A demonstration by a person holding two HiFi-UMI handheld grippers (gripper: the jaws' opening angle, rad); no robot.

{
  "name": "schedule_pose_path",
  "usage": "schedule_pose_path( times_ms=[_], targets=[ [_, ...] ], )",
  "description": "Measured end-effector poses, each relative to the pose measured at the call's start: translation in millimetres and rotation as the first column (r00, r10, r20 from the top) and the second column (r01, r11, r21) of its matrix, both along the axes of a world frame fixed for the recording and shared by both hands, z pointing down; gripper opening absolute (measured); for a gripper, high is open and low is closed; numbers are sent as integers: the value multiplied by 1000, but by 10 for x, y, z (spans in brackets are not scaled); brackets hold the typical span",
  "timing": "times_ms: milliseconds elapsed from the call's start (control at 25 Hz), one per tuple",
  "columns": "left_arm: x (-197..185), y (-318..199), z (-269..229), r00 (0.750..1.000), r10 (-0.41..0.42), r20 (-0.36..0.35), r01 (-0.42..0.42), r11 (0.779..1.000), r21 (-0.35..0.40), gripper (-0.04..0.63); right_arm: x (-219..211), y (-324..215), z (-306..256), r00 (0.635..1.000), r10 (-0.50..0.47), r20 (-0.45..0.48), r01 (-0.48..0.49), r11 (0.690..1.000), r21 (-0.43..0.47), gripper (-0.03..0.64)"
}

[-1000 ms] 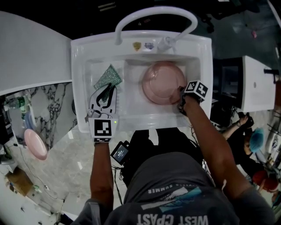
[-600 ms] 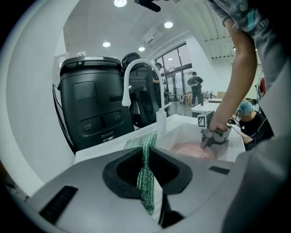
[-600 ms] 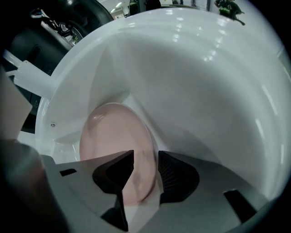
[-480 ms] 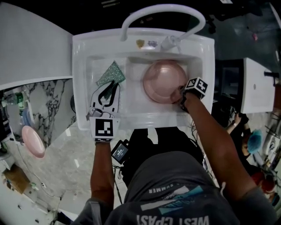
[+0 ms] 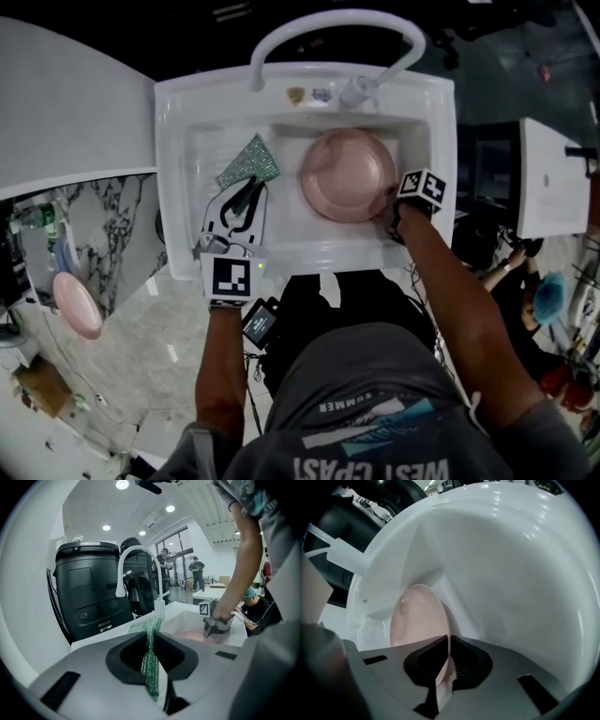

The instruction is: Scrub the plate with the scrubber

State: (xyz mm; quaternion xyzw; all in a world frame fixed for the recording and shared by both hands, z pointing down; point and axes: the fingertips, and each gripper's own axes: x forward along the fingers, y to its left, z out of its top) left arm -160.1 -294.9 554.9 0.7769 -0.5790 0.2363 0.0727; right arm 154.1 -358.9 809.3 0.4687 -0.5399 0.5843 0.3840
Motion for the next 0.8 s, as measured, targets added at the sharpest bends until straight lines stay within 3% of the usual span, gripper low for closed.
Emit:
schedule_pose_path(
  times_ms=[320,800],
  targets=[
    [227,-14,-213,999,51,6,-51,999,13,49,-205,-1,-420,990,-6,139,-9,995,102,38],
    [679,69,-570,986,161,30,-162,986,40,49,-401,27,-1290,958,-126,257,47,954,295,38]
  ],
)
